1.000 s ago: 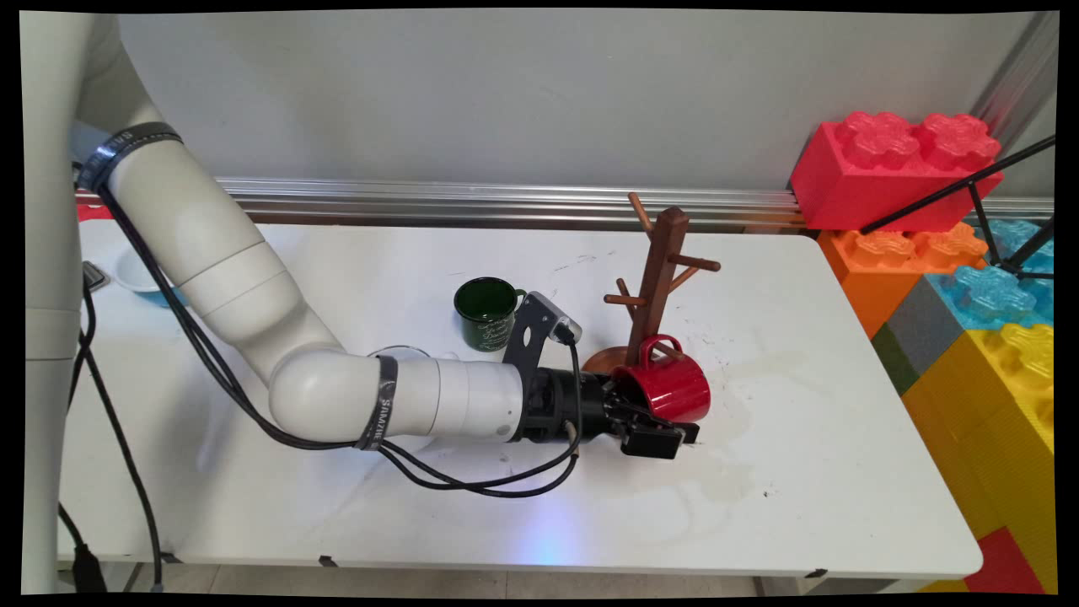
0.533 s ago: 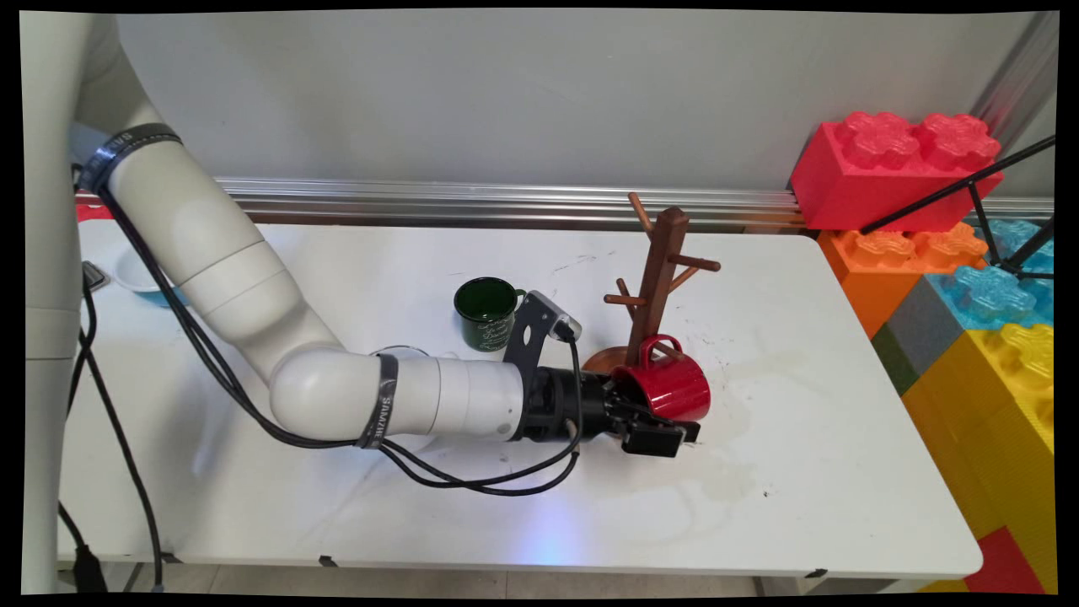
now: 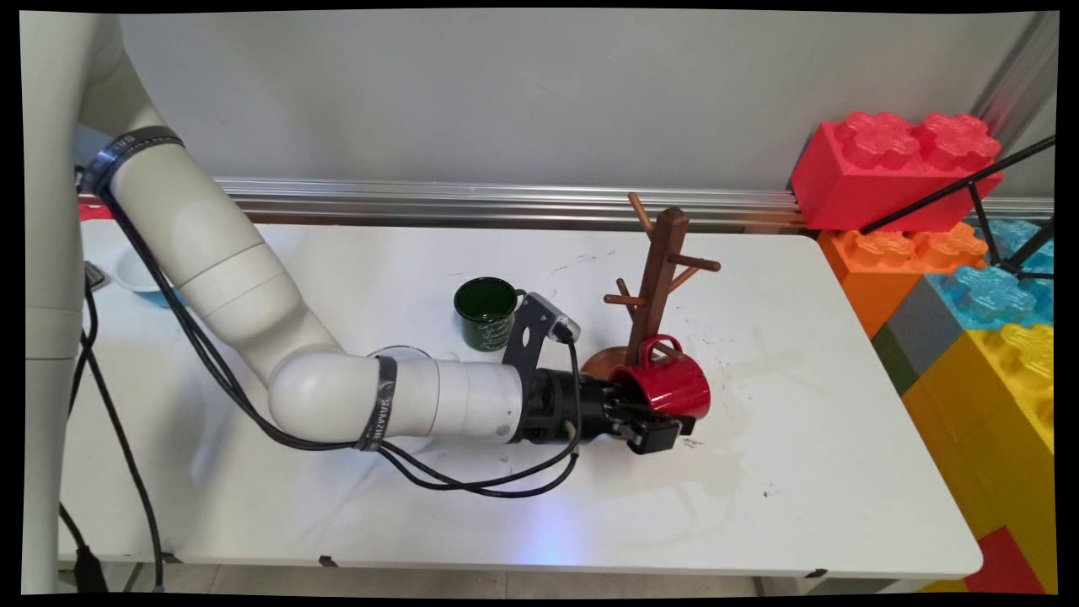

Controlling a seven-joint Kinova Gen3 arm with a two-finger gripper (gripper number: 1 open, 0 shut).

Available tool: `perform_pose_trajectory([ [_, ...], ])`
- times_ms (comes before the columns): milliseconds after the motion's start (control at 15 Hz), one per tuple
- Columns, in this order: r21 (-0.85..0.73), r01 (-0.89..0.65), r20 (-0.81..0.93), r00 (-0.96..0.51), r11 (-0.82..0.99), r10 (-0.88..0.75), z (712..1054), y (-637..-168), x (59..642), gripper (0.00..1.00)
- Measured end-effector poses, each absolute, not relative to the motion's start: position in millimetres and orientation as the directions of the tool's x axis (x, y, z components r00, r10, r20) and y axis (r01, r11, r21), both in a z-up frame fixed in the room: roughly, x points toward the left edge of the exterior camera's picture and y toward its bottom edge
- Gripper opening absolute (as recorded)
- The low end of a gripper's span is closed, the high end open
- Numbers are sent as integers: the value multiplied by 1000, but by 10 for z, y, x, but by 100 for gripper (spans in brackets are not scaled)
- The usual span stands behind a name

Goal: Pick up the red mug from the rack, then place the picked object on the table

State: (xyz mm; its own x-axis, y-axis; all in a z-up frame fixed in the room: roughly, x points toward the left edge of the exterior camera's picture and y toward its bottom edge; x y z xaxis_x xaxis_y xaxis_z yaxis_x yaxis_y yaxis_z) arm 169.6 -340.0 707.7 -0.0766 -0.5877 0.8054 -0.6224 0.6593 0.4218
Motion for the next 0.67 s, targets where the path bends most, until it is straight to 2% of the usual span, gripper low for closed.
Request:
perform_pose_trajectory([
  [667,415,-635,801,-84,651,-592,7076,-3369,1768,0],
])
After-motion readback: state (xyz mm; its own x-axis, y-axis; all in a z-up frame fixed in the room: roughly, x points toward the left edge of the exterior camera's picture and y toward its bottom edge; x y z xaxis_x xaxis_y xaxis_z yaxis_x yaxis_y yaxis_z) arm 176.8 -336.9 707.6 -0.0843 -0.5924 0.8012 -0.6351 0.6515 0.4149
